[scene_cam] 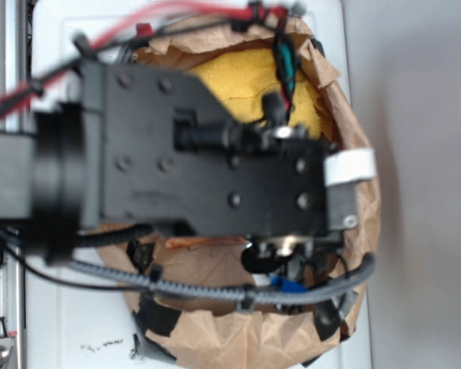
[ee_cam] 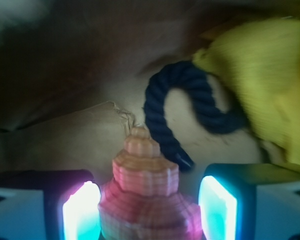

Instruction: Grab the shell.

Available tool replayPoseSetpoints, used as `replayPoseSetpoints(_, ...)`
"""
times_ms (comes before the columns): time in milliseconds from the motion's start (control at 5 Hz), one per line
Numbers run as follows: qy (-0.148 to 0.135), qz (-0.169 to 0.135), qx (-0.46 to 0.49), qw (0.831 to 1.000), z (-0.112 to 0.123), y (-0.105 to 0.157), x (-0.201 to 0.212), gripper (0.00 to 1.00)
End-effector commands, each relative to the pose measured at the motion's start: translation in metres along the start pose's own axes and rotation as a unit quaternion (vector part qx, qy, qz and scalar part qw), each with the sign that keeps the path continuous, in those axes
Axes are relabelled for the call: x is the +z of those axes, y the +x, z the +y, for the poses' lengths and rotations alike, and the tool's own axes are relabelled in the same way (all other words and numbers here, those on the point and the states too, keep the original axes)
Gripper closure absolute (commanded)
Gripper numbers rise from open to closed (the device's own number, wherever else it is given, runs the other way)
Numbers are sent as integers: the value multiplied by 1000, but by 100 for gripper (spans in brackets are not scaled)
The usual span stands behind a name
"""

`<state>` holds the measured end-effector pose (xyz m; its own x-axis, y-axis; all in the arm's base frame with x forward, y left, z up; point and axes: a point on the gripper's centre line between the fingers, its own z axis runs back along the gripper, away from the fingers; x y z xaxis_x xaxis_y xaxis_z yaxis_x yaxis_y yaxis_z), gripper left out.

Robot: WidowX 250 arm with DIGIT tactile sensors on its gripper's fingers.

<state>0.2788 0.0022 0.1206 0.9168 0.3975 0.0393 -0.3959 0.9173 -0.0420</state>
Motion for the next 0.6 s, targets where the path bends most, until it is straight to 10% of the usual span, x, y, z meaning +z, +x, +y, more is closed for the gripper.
replayPoseSetpoints(0,-36,-43,25,998,28,4,88,100)
replayPoseSetpoints(400,-11,-60,33,998,22,2,94,100)
